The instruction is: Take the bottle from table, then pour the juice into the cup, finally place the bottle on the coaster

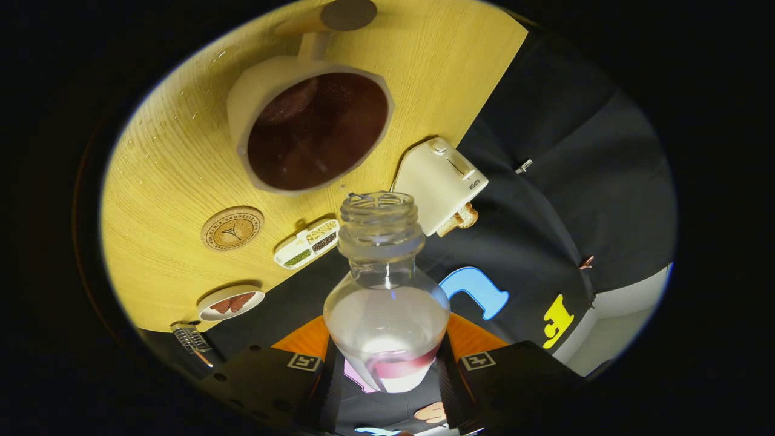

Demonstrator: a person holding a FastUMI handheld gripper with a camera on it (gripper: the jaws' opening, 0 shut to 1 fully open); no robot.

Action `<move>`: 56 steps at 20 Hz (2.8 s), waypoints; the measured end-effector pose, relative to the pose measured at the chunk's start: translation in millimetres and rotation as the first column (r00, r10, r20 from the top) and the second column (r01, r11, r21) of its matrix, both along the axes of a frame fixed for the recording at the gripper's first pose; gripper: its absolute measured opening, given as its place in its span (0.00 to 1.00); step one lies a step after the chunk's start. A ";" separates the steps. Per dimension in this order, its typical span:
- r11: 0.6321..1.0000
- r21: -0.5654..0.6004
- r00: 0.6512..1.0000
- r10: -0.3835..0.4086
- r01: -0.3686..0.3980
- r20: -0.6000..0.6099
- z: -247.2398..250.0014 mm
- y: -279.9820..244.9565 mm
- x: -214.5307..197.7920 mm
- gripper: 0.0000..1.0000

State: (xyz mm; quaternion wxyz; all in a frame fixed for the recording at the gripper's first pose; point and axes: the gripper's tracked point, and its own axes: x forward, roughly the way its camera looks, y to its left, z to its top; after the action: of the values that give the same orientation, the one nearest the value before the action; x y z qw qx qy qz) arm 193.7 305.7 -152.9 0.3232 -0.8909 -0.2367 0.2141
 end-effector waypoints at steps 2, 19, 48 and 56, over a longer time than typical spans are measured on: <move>1.000 -0.001 1.000 -0.001 0.001 -0.001 0.0 0.6 -0.1 0.68; 1.000 0.006 1.000 -0.003 0.003 -0.010 -3.2 -0.5 0.1 0.68; 0.775 0.564 0.916 -0.048 0.285 -0.398 37.9 -53.3 -2.9 0.68; 0.405 0.640 0.694 0.018 0.653 -0.720 44.3 -82.0 9.5 0.69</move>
State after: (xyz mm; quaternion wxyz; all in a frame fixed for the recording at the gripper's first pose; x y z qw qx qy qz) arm 203.2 223.7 -108.6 0.8213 -0.5002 0.0010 0.2744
